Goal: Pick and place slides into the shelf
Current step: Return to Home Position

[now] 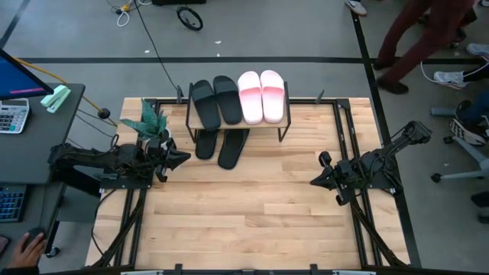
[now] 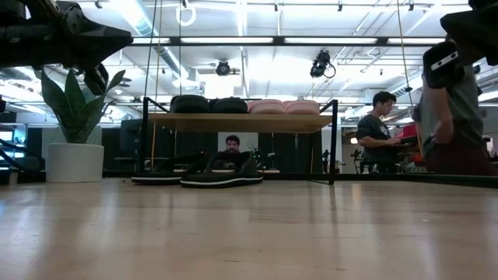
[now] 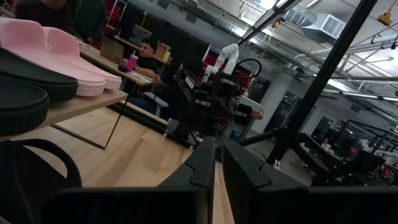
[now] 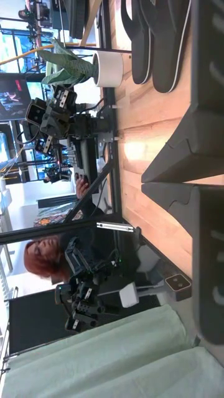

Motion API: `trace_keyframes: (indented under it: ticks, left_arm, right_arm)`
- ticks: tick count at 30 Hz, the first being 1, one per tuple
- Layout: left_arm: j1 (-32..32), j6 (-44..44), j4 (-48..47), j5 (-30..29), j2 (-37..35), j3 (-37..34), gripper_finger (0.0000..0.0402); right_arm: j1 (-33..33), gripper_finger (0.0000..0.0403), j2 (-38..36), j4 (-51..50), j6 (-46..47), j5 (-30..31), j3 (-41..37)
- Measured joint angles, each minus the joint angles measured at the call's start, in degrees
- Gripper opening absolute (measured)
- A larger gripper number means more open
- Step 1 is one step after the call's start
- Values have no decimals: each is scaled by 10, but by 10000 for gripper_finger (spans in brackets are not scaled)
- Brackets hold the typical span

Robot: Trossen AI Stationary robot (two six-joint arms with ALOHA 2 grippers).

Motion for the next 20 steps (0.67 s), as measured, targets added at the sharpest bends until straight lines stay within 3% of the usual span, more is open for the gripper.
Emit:
trace_keyframes:
  ticks: [11, 20]
  left_arm:
    - [0, 0, 0, 0, 0, 0, 23]
    - [0, 0, 0, 0, 0, 0, 36]
  right_arm:
    - [0, 14, 0, 0, 0, 0, 0]
    - [0, 14, 0, 0, 0, 0, 0]
